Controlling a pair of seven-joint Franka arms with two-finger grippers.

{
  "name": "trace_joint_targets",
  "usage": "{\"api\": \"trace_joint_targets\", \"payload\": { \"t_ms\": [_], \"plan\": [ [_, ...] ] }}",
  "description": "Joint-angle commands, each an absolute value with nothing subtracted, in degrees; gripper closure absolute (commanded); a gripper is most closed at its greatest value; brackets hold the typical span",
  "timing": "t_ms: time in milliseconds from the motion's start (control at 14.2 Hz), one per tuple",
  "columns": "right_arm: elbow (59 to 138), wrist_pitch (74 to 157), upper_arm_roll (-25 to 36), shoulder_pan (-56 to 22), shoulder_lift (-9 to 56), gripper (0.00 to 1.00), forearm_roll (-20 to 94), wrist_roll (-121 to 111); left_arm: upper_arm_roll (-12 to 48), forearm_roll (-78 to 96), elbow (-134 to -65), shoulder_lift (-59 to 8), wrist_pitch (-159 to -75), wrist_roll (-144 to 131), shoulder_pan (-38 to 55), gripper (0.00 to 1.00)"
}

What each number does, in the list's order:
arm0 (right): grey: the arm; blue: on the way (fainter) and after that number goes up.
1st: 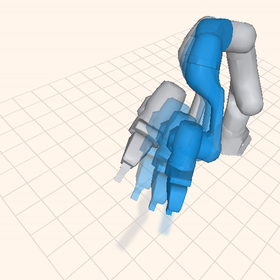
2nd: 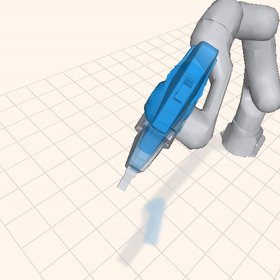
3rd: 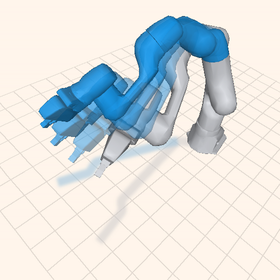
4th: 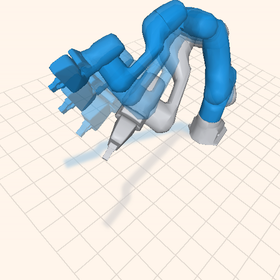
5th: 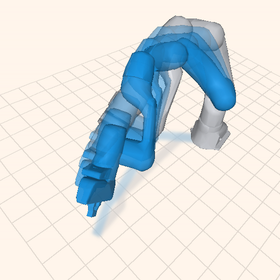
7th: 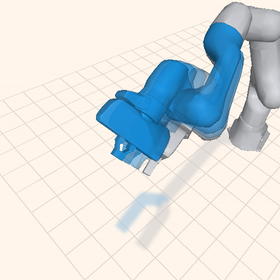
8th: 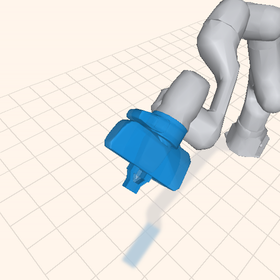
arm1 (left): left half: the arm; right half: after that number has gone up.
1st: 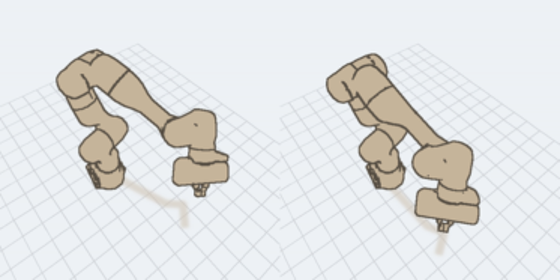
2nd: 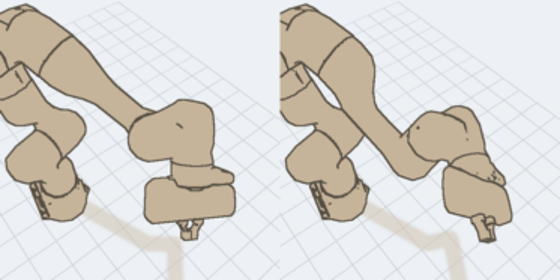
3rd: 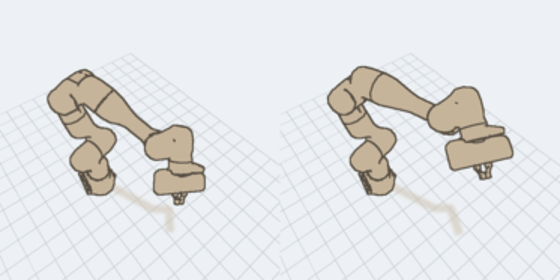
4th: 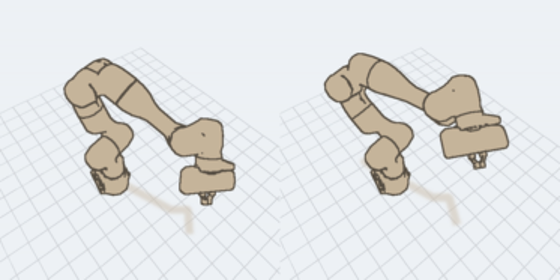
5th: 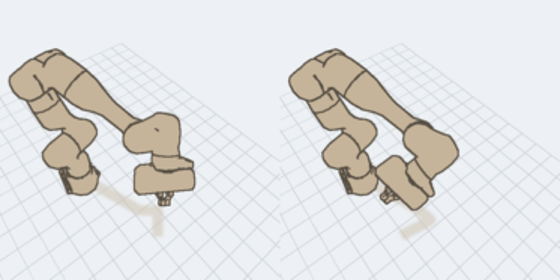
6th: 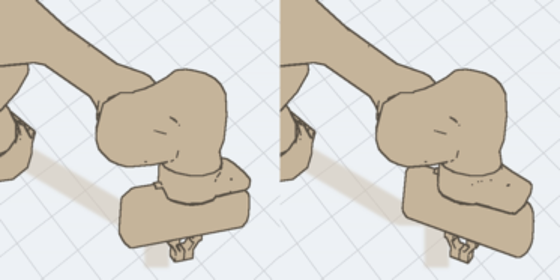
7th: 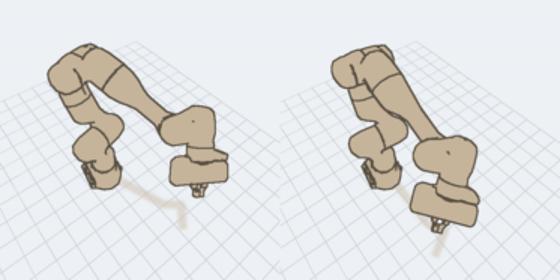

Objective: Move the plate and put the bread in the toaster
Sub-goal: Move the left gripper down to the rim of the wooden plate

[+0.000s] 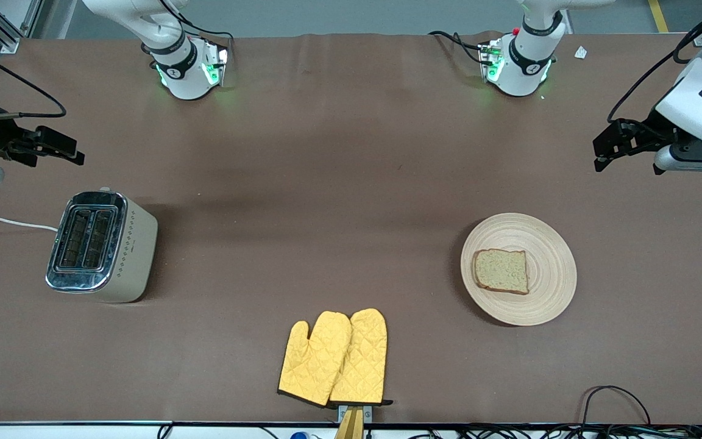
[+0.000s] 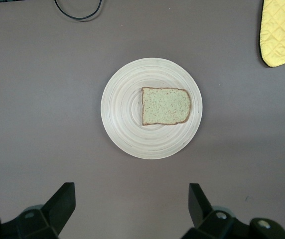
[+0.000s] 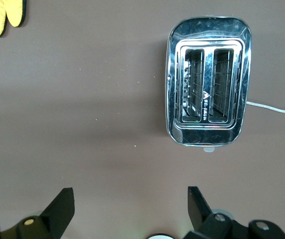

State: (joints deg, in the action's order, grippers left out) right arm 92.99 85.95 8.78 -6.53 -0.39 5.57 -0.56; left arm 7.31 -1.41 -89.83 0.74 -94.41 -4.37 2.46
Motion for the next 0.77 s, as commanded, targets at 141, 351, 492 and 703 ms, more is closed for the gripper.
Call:
{"api": "trace_joint_targets", "payload": {
  "t_ms": [141, 351, 492, 703],
  "plan": [
    [94.83, 85.96, 8.70, -5.89, -1.49, 0.00, 5.89, -0.09, 7.56, -2.46, -87.98, 0.18, -92.55, -5.62, 2.72, 0.00],
    [95.01, 86.04, 8.79, -5.89, -1.49, 0.00, 5.89, -0.09, 7.65, -2.46, -88.76, -1.22, -92.29, -4.40, 2.46, 0.00],
    [95.01, 86.05, 8.70, -5.89, -1.41, 0.00, 5.89, -0.17, 7.47, -1.59, -89.03, -1.75, -92.11, -4.31, 1.85, 0.00],
    [95.01, 86.04, 8.70, -5.89, -1.41, 0.00, 5.89, -0.35, 7.38, 10.23, -88.68, -6.74, -92.46, 0.49, -7.96, 0.00]
  ]
}}
